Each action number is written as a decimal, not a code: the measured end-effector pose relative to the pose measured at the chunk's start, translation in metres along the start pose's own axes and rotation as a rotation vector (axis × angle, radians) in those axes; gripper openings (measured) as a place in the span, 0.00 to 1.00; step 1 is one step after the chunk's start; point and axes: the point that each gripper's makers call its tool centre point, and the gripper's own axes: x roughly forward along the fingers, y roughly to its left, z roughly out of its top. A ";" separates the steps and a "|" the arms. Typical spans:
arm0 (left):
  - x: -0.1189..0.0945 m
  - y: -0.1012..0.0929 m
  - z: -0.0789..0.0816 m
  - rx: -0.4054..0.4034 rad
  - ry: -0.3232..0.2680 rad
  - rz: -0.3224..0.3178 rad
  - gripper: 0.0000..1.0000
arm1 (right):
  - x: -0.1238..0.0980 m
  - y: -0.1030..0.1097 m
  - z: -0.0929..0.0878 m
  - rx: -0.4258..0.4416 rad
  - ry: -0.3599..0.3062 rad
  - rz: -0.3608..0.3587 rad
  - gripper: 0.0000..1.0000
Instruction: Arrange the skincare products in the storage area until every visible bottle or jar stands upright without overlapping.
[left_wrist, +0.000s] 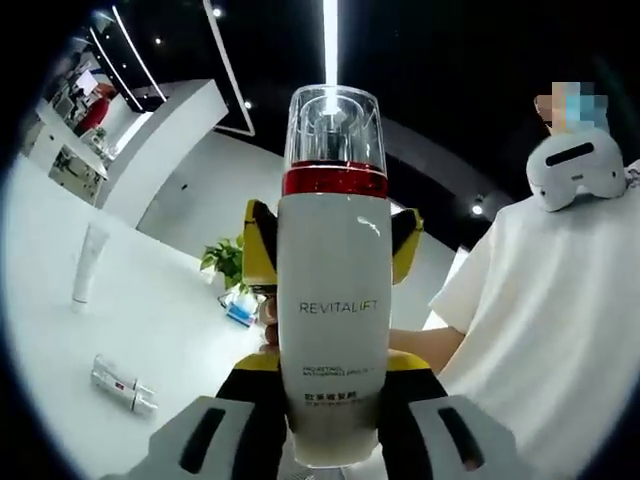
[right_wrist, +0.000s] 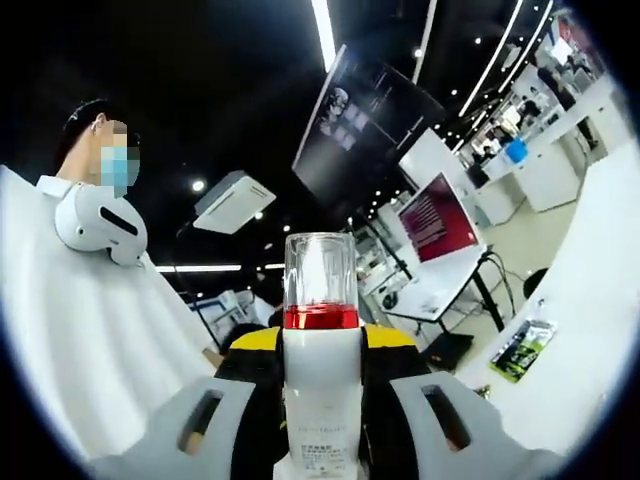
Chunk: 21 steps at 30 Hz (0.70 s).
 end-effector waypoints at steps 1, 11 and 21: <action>0.000 0.000 0.000 -0.006 -0.003 -0.001 0.35 | 0.000 0.000 0.000 0.001 -0.003 0.000 0.26; 0.007 0.002 0.004 0.042 0.011 0.001 0.38 | 0.003 -0.003 -0.009 0.008 0.037 -0.002 0.26; 0.006 0.014 0.016 -0.015 -0.024 0.044 0.35 | -0.011 -0.016 0.003 0.053 -0.044 -0.042 0.26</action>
